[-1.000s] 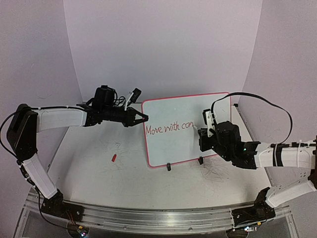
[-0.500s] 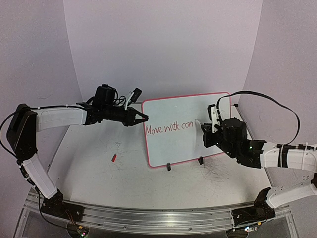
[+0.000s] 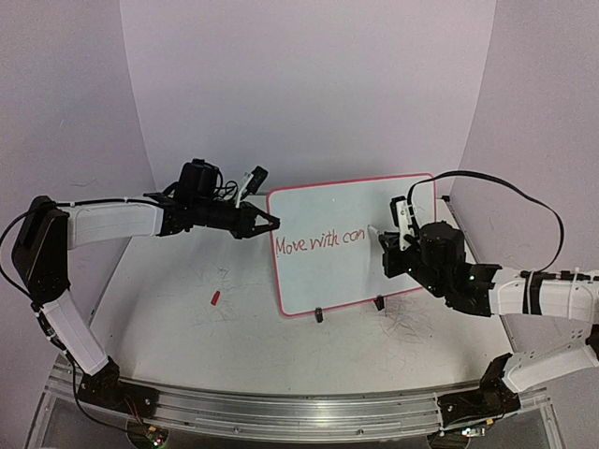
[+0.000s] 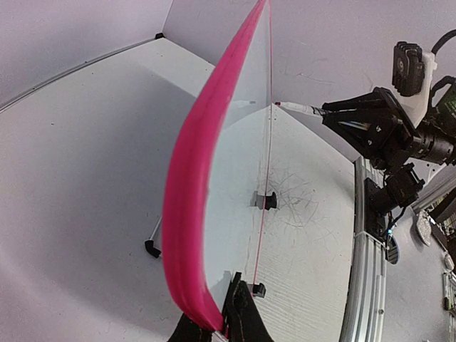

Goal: Write a sentence on the whiteboard

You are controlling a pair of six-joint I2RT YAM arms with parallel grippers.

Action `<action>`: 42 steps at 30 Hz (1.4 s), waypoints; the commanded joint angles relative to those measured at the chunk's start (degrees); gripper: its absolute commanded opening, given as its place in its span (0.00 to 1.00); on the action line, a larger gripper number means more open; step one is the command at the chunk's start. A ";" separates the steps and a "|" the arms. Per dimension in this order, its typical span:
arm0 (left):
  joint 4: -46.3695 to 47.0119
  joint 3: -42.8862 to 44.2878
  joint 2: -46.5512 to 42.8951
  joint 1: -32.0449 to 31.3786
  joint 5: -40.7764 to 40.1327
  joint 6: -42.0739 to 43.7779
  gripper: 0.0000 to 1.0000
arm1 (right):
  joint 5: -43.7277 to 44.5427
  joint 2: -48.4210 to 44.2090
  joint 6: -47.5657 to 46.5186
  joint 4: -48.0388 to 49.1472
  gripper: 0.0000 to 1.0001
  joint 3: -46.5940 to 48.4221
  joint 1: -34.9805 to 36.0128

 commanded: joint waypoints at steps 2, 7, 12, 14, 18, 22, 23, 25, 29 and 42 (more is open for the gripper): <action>-3.45 -0.30 -0.05 0.19 -10.67 7.30 0.00 | 1.57 1.11 -0.34 3.30 0.00 2.22 -0.23; -3.28 -0.29 -0.16 0.16 -10.56 7.43 0.00 | 3.81 1.56 0.33 3.47 0.00 2.47 -0.22; -3.20 -0.41 -0.47 0.19 -10.47 7.38 0.00 | 5.63 1.93 0.74 3.53 0.00 2.60 -0.21; -3.20 -0.43 -0.47 0.12 -10.44 7.39 0.00 | 5.72 2.12 0.62 3.56 0.00 2.74 -0.24; -3.17 -0.32 -0.45 0.10 -10.29 7.38 0.00 | 4.80 2.82 0.14 3.58 0.00 3.17 -0.22; -3.10 -0.31 -0.53 0.05 -10.22 7.38 0.00 | 3.61 3.37 -0.02 3.39 0.00 3.26 -0.18; -3.11 -0.33 -0.56 0.03 -10.21 7.38 0.00 | 3.29 3.44 -0.03 3.20 0.00 3.32 -0.19; -3.11 -0.30 -0.58 0.01 -10.28 7.40 0.00 | 2.56 3.56 0.07 2.53 0.00 3.44 -0.22; -3.11 -0.26 -0.59 -0.01 -10.35 7.48 0.00 | 1.11 3.51 0.49 0.95 0.00 3.40 -0.10; -3.11 -0.13 -0.58 -0.01 -10.46 7.57 0.00 | 0.80 1.81 2.93 -3.60 0.00 1.64 -0.16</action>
